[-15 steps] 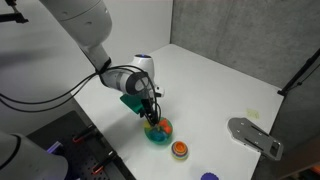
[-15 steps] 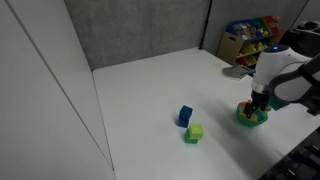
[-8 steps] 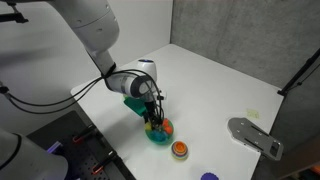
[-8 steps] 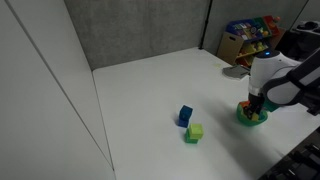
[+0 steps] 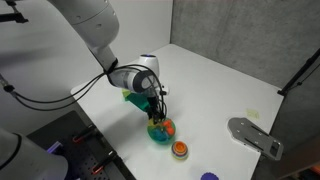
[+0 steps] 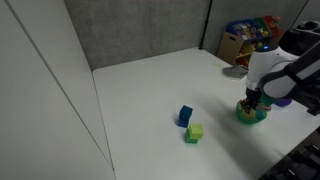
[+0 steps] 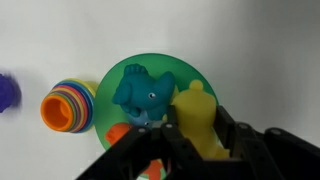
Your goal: Remove the yellow toy from the bowl
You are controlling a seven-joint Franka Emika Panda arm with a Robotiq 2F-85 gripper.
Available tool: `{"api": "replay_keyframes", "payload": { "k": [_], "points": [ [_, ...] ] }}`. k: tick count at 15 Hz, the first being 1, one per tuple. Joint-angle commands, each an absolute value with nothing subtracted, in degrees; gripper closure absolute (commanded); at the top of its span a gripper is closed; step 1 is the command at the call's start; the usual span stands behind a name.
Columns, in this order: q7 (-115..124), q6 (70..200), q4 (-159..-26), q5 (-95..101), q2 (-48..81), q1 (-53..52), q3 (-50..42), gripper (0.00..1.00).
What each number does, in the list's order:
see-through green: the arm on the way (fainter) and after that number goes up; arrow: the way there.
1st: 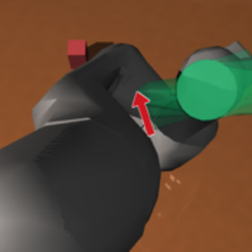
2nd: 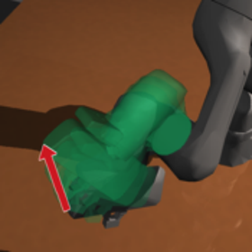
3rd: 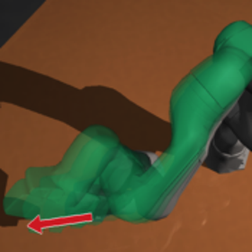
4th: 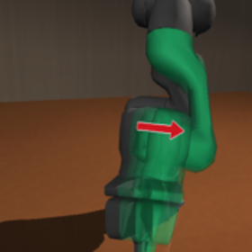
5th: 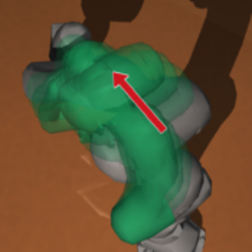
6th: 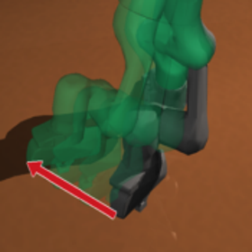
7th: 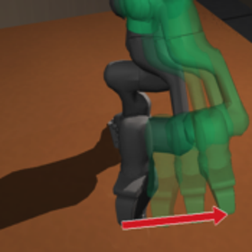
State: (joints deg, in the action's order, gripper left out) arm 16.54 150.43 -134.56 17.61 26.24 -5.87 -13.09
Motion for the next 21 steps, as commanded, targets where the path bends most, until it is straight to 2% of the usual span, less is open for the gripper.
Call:
{"api": "replay_keyframes", "payload": {
  "k": [1, 4, 5, 6, 8, 12, 21],
  "points": [
    [15.5, 145.2, -133.2, 14.4, 21.8, -5.3, -10.6, 0.84],
    [17.0, 141.4, -130.0, 13.2, 21.8, -6.4, -8.2, 0.84],
    [16.9, 139.7, -129.0, 13.4, 21.8, -6.9, -7.3, 0.77],
    [16.6, 138.3, -128.2, 13.4, 21.7, -7.0, -6.5, 0.34],
    [16.2, 135.7, -127.0, 14.2, 21.2, -7.5, -5.5, 0.34],
    [14.4, 129.3, -123.9, 13.8, 19.3, -7.1, -4.1, 0.02],
    [6.0, 114.1, -117.7, 12.2, 9.1, -3.6, -2.8, 0.00]
  ]
}}
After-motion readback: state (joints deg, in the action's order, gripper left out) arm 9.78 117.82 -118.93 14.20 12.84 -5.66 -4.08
